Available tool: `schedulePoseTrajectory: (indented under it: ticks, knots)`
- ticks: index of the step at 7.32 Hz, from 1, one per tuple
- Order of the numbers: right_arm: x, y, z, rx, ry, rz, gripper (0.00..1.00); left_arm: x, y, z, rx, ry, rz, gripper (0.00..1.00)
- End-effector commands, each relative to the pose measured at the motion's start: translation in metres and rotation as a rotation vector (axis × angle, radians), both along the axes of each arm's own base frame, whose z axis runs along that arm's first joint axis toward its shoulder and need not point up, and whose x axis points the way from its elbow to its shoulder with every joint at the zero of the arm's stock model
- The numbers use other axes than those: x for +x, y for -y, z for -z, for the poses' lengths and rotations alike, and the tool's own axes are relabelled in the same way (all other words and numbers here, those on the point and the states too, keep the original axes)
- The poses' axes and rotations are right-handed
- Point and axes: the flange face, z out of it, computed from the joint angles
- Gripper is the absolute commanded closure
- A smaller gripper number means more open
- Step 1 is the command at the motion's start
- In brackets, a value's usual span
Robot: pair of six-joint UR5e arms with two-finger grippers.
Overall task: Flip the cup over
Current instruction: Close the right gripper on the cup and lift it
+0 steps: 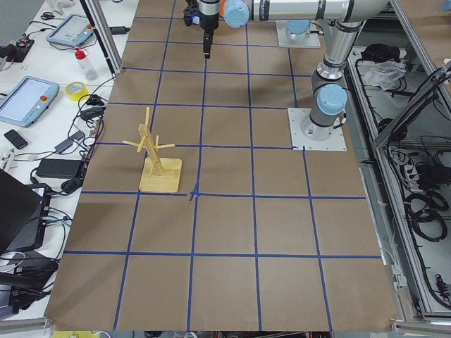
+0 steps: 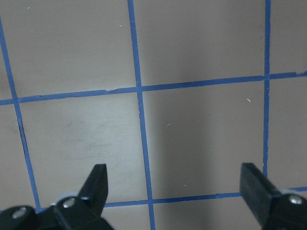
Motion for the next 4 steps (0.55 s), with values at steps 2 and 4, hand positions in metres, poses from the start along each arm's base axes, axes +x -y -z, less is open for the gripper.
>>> schedulePoseTrajectory:
  ticks: [2,4]
  knots:
    - [0.003,-0.003,-0.001,0.004,0.001,-0.002,0.17,0.000,0.000,0.001,0.002,0.000,-0.001,0.03]
    - [0.006,-0.013,0.003,0.033,0.009,-0.002,0.54,0.000,0.000,0.001,0.002,0.000,-0.001,0.03]
